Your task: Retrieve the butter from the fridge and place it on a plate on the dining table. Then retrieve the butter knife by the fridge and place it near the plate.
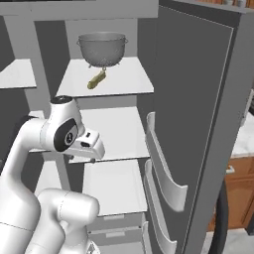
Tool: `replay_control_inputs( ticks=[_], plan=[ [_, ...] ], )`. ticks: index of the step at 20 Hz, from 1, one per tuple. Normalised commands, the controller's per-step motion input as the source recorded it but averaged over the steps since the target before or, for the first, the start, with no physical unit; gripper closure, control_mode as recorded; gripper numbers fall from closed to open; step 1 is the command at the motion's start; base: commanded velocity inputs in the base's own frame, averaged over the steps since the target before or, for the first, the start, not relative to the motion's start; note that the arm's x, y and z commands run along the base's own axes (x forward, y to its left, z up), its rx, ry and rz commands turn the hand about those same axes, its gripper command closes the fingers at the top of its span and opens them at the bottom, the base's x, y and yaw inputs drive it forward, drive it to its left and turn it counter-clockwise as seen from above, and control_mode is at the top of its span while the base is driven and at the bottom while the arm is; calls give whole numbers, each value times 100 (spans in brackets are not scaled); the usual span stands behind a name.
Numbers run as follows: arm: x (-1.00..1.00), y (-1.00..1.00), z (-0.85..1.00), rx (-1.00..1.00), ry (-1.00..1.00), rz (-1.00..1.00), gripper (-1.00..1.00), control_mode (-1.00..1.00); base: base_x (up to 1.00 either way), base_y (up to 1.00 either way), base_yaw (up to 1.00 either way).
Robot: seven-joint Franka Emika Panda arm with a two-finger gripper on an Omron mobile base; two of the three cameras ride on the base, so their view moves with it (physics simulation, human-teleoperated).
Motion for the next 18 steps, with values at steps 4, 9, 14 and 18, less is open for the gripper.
replay_control_inputs(
  ticks=[4, 9, 14, 18],
  plan=[
    [0, 0, 0, 0, 0, 0, -100, 100, 57, -4, 0],
    [0, 0, 0, 0, 0, 0, -100, 100, 40, -27, 4],
    [0, 0, 0, 0, 0, 0, -100, 100, 38, -46, 5],
    [0, 0, 0, 0, 0, 0, -100, 100, 19, -19, 0]
  ],
)
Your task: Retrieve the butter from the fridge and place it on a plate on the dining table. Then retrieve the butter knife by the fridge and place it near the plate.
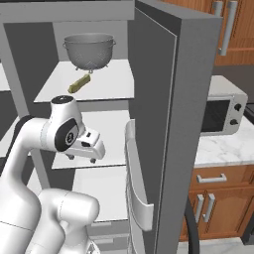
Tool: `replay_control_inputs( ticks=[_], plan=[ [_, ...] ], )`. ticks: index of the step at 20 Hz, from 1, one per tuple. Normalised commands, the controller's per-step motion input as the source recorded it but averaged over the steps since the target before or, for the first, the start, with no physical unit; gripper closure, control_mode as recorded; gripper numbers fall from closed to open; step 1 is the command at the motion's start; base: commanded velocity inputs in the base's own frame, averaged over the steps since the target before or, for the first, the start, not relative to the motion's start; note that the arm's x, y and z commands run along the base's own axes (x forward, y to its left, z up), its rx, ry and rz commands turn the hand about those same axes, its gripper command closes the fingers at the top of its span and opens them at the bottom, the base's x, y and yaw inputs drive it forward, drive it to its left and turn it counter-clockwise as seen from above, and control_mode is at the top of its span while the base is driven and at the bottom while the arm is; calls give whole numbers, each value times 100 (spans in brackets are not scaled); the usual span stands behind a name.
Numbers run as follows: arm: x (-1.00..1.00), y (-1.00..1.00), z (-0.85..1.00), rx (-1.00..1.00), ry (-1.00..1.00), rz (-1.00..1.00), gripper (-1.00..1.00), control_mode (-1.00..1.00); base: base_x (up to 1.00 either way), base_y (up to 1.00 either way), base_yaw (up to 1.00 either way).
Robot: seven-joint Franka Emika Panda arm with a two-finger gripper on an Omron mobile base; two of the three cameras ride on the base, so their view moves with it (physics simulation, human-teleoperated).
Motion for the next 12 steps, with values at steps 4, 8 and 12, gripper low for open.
replay_control_inputs(
  ticks=[4, 8, 12],
  plan=[
    [0, 0, 0, 0, 0, 0, -100, 100, 10, 0, 0],
    [0, 0, 0, 0, 0, 0, -100, 100, 12, 3, 0],
    [0, 0, 0, 0, 0, 0, -100, 100, 4, 5, 0]
  ],
)
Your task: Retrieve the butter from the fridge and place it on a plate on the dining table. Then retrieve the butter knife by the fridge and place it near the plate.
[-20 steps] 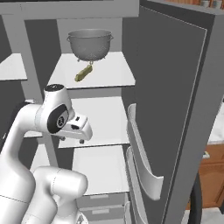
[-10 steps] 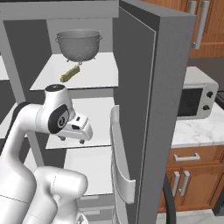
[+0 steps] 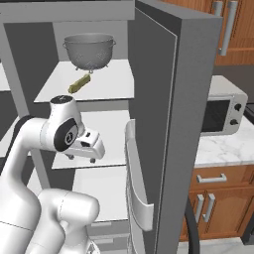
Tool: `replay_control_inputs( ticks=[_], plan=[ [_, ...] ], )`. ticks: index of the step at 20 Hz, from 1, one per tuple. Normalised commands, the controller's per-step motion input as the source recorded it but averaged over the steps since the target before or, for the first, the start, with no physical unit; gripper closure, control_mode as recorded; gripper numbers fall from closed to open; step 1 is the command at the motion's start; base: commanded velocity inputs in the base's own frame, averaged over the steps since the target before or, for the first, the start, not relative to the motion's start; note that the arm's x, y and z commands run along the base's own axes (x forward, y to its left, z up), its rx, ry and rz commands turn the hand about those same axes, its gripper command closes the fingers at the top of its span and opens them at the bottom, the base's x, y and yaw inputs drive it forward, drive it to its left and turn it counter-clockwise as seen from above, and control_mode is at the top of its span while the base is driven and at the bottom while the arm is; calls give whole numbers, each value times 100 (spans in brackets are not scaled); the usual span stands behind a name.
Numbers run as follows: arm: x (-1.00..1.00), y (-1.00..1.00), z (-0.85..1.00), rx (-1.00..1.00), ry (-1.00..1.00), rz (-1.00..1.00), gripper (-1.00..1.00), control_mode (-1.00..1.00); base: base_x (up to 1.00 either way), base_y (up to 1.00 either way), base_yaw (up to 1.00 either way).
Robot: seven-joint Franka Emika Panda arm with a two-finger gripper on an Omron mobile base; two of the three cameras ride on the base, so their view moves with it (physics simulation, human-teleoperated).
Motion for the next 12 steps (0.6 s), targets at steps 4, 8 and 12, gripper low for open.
replay_control_inputs(
  ticks=[4, 8, 12],
  plan=[
    [0, 0, 0, 0, 0, 0, -100, 100, 0, 3, 0],
    [0, 0, 3, 0, -2, 0, -100, -100, 0, 0, 0],
    [0, 21, 36, 0, -8, 0, -100, -100, 0, 0, 0]
  ],
)
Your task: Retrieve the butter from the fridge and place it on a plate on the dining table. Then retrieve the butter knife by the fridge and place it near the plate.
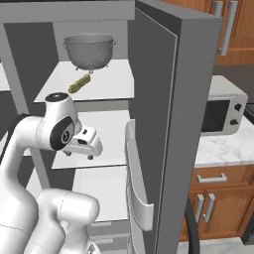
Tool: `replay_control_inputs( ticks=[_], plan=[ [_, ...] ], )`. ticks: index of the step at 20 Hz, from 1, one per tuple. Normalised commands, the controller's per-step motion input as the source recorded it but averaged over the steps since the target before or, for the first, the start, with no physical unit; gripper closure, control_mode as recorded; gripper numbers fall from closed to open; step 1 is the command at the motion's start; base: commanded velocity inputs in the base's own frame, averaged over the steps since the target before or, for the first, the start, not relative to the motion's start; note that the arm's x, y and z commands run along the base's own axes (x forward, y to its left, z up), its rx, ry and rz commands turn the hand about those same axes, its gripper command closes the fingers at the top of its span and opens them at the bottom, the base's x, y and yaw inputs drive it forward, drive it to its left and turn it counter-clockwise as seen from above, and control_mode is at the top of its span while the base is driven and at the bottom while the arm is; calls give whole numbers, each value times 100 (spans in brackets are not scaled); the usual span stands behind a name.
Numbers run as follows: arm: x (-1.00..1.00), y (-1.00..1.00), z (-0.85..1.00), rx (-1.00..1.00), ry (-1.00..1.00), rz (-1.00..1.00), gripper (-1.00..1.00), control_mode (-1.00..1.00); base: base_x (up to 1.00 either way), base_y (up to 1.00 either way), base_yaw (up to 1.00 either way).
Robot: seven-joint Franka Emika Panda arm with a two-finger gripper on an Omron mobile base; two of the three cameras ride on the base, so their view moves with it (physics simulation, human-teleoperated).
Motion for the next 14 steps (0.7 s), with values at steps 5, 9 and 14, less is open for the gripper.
replay_control_inputs(
  ticks=[5, 9, 14],
  plan=[
    [-7, 11, 57, 0, -28, 0, -100, -100, 0, 0, 0],
    [0, 6, 68, 9, -33, 0, -100, -100, 0, 0, 0],
    [0, 21, 75, 3, -14, 0, -100, -100, 0, 0, 0]
  ],
)
